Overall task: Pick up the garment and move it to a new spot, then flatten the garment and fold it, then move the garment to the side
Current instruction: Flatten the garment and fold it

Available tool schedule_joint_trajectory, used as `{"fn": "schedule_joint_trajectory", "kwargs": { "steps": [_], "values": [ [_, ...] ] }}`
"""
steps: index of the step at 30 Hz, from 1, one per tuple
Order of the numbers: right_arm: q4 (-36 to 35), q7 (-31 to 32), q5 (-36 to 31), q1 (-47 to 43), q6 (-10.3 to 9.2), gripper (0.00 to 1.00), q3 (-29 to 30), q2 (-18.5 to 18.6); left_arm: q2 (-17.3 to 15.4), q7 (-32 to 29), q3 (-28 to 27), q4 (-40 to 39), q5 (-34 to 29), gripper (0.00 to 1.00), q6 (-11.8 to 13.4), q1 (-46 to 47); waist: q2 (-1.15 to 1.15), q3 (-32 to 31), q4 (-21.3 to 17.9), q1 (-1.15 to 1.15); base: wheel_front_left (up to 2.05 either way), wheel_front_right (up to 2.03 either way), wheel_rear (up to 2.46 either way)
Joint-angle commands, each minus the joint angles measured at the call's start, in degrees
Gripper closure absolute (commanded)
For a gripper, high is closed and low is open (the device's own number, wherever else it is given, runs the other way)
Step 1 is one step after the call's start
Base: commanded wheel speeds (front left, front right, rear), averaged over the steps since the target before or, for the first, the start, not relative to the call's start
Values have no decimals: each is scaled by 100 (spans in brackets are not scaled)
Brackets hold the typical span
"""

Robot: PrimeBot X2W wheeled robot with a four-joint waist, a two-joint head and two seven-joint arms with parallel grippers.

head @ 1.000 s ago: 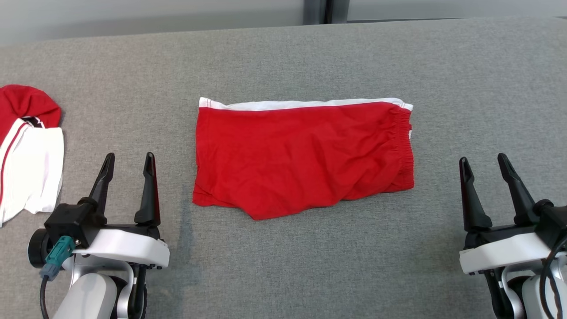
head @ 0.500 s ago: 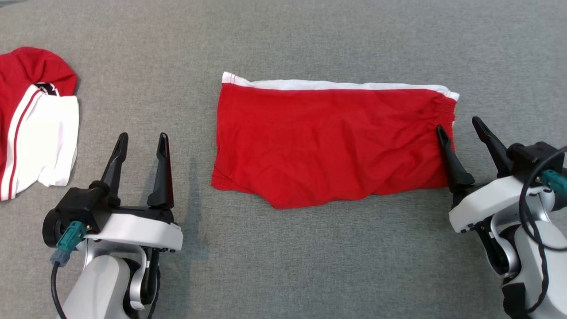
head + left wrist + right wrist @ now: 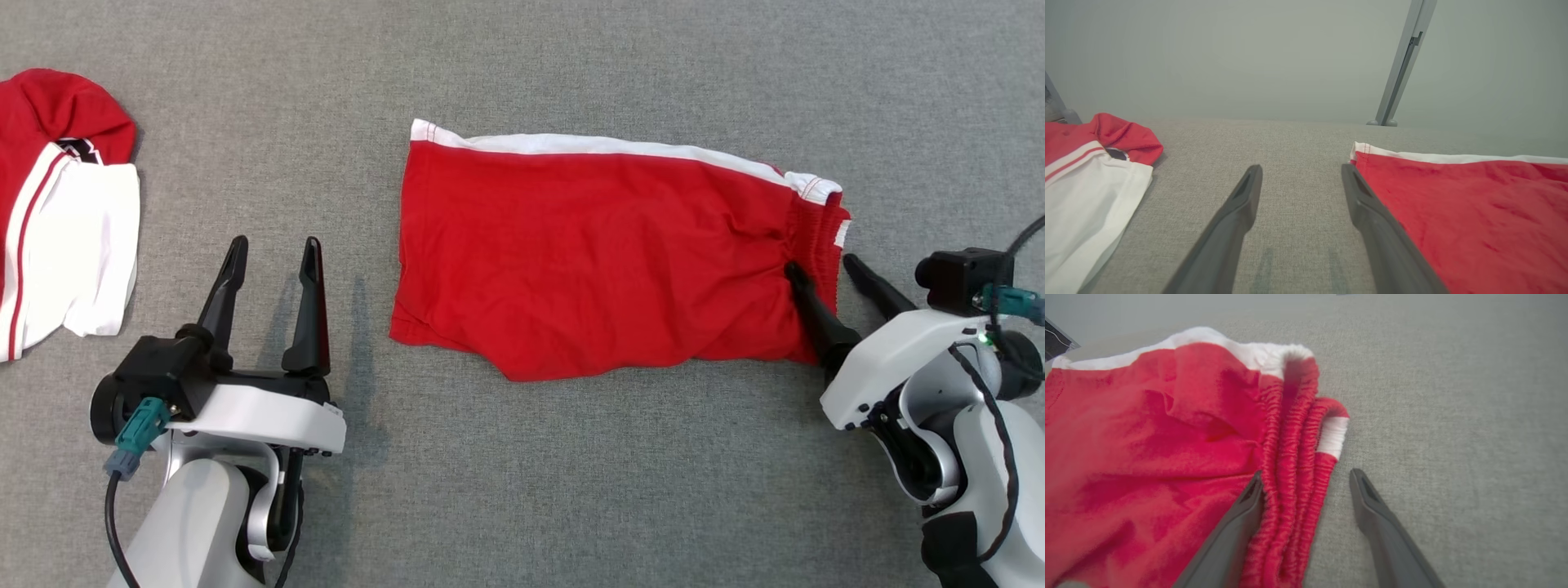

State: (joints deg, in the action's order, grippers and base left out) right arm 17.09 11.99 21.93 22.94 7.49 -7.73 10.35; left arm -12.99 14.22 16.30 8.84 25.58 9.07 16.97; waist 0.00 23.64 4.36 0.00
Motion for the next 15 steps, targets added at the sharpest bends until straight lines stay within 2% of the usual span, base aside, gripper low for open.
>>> {"fn": "schedule_joint_trajectory", "kwargs": {
  "steps": [1, 2, 4, 5, 6, 15],
  "values": [
    [60, 127, 125, -81, 2, 0, -37, -50, 0, 27, -3, 14, -26, 0, -33, 101, 0, 2, 1, 0, 0, 0, 0],
    [51, 175, 147, -63, 2, 51, -74, -19, -1, 32, -1, 22, -28, 0, -44, 123, 0, 6, 3, 0, 0, 0, 0],
    [71, 257, 259, -40, 2, 76, -103, 0, -7, 41, 0, 41, -35, 0, -42, 146, 0, 12, 3, 0, 0, 0, 0],
    [70, 251, 251, -18, 1, 96, -113, 40, -9, 38, 1, 49, -33, 0, -44, 151, 0, 15, 3, 0, 0, 0, 0],
    [79, 255, 289, -4, 1, 100, -113, 50, -7, 41, 7, 49, -33, 0, -43, 150, 0, 16, 3, 0, 0, 0, 0],
    [-22, 101, 591, -74, 0, 100, 74, 199, -55, 55, 1, 58, -50, 0, -4, 69, 0, -70, -100, 0, 0, 0, 0]
  ]
}}
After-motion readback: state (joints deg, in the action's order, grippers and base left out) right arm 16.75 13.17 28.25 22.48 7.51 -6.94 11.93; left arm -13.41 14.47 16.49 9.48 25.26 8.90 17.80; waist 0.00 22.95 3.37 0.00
